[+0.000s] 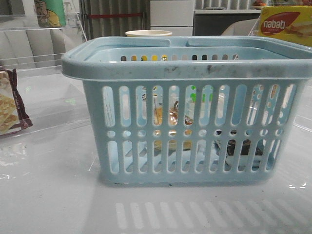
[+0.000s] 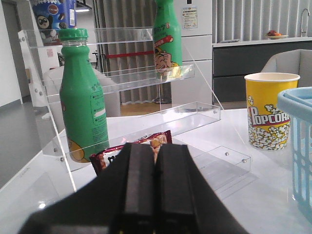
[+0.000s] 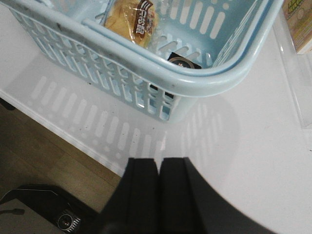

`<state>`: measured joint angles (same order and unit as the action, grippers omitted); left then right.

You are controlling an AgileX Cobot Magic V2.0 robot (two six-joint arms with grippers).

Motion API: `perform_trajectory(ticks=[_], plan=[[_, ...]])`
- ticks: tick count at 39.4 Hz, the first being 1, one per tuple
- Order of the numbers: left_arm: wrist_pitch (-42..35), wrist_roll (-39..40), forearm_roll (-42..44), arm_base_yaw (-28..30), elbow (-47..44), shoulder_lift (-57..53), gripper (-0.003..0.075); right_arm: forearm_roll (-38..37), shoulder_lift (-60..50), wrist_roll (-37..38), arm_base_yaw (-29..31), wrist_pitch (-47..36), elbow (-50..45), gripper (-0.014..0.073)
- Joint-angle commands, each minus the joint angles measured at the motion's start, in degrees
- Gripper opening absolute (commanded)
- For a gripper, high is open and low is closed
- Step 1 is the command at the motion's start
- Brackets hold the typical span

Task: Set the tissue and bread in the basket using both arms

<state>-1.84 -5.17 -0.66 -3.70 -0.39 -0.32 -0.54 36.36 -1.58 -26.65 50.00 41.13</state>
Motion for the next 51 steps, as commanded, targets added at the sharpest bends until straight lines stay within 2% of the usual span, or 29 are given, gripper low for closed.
perform_trajectory(ticks=[1, 22, 26, 31, 40, 51], plan=[[-5.02, 0.34, -0.56, 0.18, 0.04, -1.07, 0.0091, -0.62, 0.0, -0.3, 0.03, -3.45, 1.59, 0.0056], [-5.02, 0.34, -0.56, 0.18, 0.04, -1.07, 0.0091, -0.62, -0.76, -0.3, 0.03, -3.36, 1.59, 0.0056], [-5.02, 0.34, -0.56, 0.18, 0.04, -1.07, 0.0091, -0.66, -2.83, -0.3, 1.9, -3.47, 1.29, 0.0056], [-5.02, 0.34, -0.56, 0.18, 0.04, -1.07, 0.0091, -0.99, -7.6, -0.3, 7.16, -10.94, -1.6, 0.0056], [-5.02, 0.34, -0.56, 0.18, 0.04, -1.07, 0.0091, -3.22, -20.02, -0.3, 17.12, -28.43, -14.91, 0.0056], [-5.02, 0.34, -0.56, 0.18, 0.04, -1.07, 0.0091, -3.22, -31.3, -0.3, 24.32, -44.2, -31.15, 0.0056]])
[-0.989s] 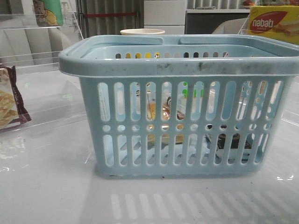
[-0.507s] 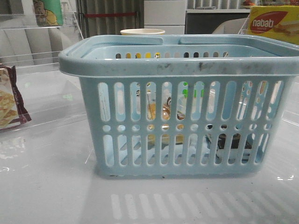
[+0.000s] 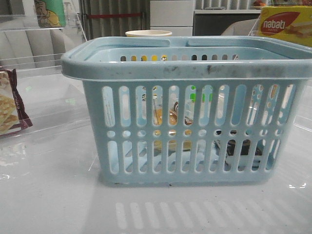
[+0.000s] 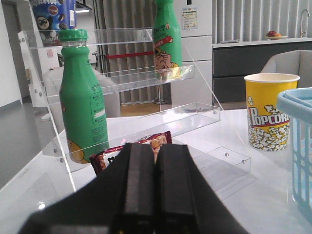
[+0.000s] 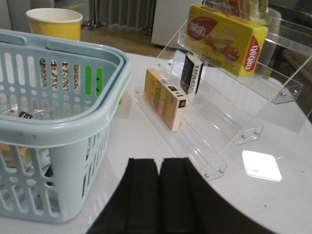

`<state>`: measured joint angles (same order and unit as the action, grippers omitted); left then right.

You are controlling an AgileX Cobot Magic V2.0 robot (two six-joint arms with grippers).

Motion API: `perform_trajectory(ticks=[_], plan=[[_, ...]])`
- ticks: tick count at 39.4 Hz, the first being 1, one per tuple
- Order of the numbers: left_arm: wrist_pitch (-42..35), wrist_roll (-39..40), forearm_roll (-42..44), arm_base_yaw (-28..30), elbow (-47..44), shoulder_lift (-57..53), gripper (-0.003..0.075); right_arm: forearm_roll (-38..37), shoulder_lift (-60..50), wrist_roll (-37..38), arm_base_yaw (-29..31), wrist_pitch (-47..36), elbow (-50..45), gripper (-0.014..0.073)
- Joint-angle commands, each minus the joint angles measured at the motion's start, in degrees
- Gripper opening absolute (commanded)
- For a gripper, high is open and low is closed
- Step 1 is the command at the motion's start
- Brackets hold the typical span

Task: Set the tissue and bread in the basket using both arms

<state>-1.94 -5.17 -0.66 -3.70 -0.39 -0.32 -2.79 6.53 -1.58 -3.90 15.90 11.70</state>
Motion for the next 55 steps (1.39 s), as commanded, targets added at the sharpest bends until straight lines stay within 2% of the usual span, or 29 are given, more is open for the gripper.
perform_trajectory(ticks=[1, 14, 28, 38, 55], plan=[[-4.92, 0.34, -0.56, 0.18, 0.04, -1.07, 0.0091, -0.97, -2.23, -0.3, 2.09, -11.39, -3.09, 0.0056], [-4.92, 0.34, -0.56, 0.18, 0.04, -1.07, 0.0091, -0.84, -8.13, -0.3, 5.06, -19.39, -13.48, 0.0056], [-4.82, 0.34, -0.56, 0.18, 0.04, -0.98, 0.0091, -0.63, -8.13, -0.3, 5.06, -20.14, -13.38, 0.0056], [-4.82, 0.34, -0.56, 0.18, 0.04, -0.98, 0.0091, 3.42, -8.13, 2.86, 4.89, -18.63, -13.43, 0.0056], [-4.82, 0.34, -0.56, 0.18, 0.04, -0.98, 0.0091, 3.26, -8.13, 2.86, 4.89, -18.81, -13.43, 0.0056]])
